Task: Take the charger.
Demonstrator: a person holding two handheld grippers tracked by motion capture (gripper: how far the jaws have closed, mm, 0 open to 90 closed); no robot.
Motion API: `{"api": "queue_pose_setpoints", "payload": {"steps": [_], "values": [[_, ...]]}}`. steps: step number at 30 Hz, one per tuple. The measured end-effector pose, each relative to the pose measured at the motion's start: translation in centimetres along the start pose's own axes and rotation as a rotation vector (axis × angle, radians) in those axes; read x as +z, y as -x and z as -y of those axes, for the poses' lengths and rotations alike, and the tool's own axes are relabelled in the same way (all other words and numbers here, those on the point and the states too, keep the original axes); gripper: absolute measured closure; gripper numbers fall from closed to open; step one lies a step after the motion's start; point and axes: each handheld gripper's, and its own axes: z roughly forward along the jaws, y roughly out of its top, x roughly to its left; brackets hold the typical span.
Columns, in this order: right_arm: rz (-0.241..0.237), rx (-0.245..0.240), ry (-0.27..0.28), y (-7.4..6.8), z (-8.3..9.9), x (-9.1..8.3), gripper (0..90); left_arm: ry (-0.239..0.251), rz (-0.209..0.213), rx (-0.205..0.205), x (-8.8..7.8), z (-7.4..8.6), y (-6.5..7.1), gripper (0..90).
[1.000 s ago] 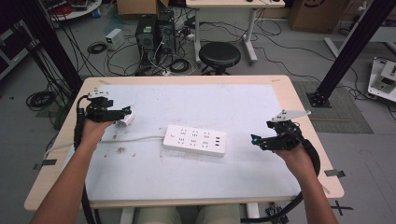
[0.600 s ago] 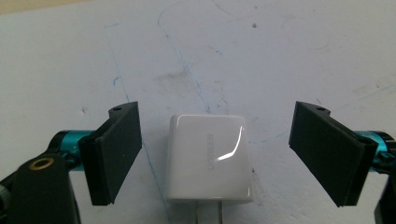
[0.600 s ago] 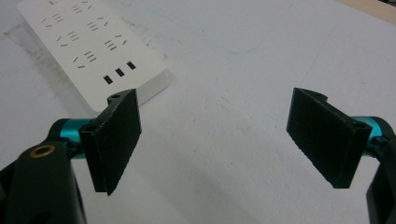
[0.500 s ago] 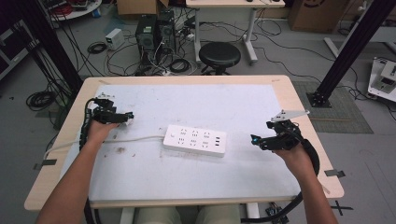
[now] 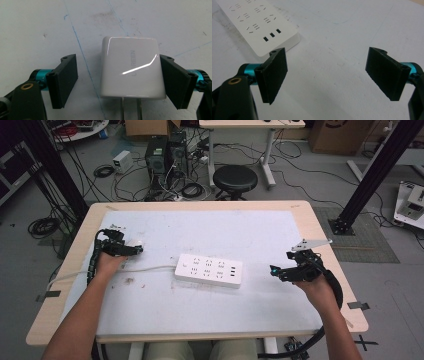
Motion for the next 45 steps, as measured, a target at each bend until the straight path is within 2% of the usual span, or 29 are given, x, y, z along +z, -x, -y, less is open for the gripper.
{"api": "queue_pose_setpoints", "payload": {"steps": [5,10,17,19,24,25,27,30,33,35,36,40,42,44,45], "values": [[-0.001,-0.003,-0.001,0.0,0.0,0.0,18.1,0.003,-0.009,0.007,-0.2,0.1,0.0,25.6],[0.001,-0.005,0.003,0.0,0.0,0.1,18.1,-0.011,-0.013,0.028,-0.7,0.1,0.3,42.3],[0.001,-0.005,0.004,0.1,0.0,0.1,18.1,-0.001,-0.011,0.016,-0.8,0.2,0.3,42.4],[0.001,-0.003,0.003,0.0,0.0,0.0,18.2,0.001,0.003,0.011,-1.0,0.2,0.3,42.4],[0.000,-0.007,0.002,0.0,0.0,0.1,18.2,0.011,0.000,0.026,-2.0,0.0,0.8,42.5],[-0.001,-0.007,0.003,0.0,0.0,0.1,18.2,0.022,0.004,0.007,-2.3,-0.1,0.9,42.5],[-0.001,-0.008,0.001,0.0,0.0,0.1,18.2,0.030,0.013,0.005,-2.6,-0.1,1.0,42.5],[-0.003,-0.010,0.002,-0.2,-0.1,0.1,18.2,0.044,0.012,0.031,-3.9,-0.4,2.1,42.6],[-0.005,-0.019,0.007,-0.2,-0.2,0.2,18.1,0.048,0.002,0.027,-4.5,-0.5,2.8,42.6],[-0.014,-0.019,-0.003,-0.3,-0.2,0.3,18.1,0.079,0.015,-0.008,-5.5,-0.5,3.6,42.6],[-0.011,-0.026,-0.007,-0.3,-0.2,0.3,18.1,0.087,0.018,-0.010,-5.8,-0.5,3.9,42.6],[-0.020,-0.040,-0.009,-0.6,-0.3,0.4,18.1,0.109,0.031,0.006,-7.1,-0.6,5.2,42.6],[-0.020,-0.040,-0.011,-0.7,-0.3,0.4,18.1,0.122,0.038,0.001,-7.5,-0.6,5.5,42.6],[-0.023,-0.041,-0.006,-0.7,-0.3,0.3,18.1,0.160,0.056,0.013,-8.5,-0.6,6.4,42.6],[-0.024,-0.040,-0.003,-0.7,-0.2,0.3,18.1,0.160,0.056,0.013,-8.5,-0.6,6.4,42.6]]}}
